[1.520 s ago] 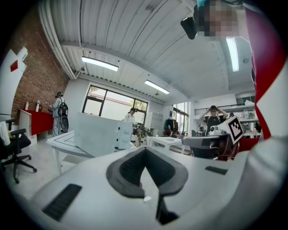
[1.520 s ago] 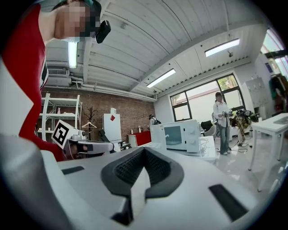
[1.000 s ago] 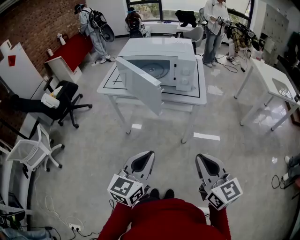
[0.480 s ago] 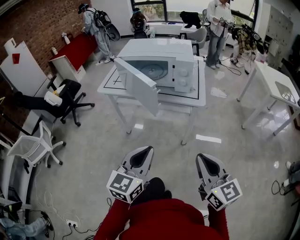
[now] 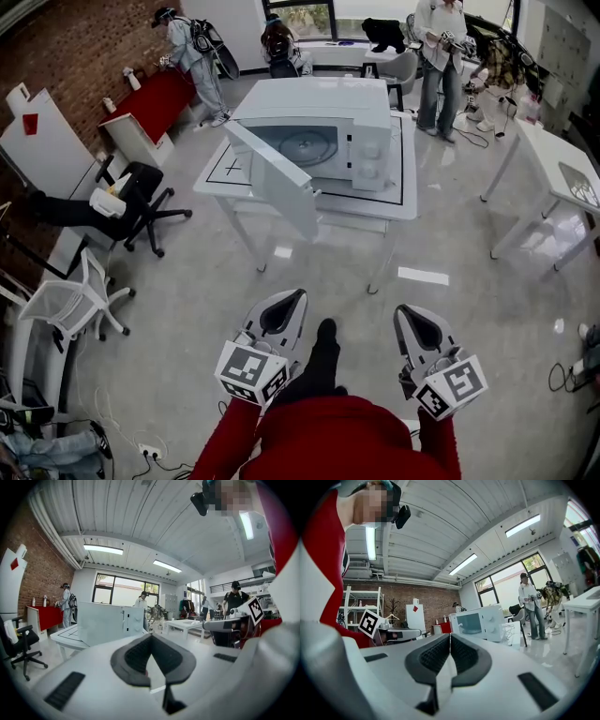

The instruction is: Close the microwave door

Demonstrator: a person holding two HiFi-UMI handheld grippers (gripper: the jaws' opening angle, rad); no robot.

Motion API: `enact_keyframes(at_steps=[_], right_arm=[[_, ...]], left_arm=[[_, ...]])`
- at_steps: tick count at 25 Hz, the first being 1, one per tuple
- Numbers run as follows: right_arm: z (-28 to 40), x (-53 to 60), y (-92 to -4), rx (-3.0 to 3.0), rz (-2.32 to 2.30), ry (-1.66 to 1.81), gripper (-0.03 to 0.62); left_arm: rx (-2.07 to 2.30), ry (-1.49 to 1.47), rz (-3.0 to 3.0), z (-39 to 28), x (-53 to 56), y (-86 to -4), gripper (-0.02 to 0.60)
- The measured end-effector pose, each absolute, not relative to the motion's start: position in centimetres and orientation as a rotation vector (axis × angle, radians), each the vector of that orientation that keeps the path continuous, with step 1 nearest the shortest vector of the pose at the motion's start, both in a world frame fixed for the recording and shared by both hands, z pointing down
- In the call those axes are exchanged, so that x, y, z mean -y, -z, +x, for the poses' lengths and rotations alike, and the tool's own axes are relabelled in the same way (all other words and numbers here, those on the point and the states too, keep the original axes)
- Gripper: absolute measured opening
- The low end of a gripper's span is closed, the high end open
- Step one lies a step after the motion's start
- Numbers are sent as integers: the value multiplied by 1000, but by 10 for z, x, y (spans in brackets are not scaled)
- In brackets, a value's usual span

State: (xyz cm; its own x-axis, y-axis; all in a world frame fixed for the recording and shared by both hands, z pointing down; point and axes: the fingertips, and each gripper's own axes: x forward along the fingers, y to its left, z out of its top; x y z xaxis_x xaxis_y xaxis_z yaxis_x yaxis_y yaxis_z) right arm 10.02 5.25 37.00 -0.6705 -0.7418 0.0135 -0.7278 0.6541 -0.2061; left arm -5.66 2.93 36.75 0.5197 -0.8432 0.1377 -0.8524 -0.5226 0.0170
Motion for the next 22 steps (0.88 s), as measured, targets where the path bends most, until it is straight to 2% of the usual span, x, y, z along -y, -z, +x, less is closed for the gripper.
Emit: enact_keyframes(at_steps=[16, 22], right_arm=[[92, 84, -370, -2767, -1334, 350, 15], [87, 116, -379, -2779, -1358, 390, 15]], left_arm=[[1705, -182, 2630, -120, 116, -375, 11], [1537, -184, 2712, -114, 138, -378, 11]])
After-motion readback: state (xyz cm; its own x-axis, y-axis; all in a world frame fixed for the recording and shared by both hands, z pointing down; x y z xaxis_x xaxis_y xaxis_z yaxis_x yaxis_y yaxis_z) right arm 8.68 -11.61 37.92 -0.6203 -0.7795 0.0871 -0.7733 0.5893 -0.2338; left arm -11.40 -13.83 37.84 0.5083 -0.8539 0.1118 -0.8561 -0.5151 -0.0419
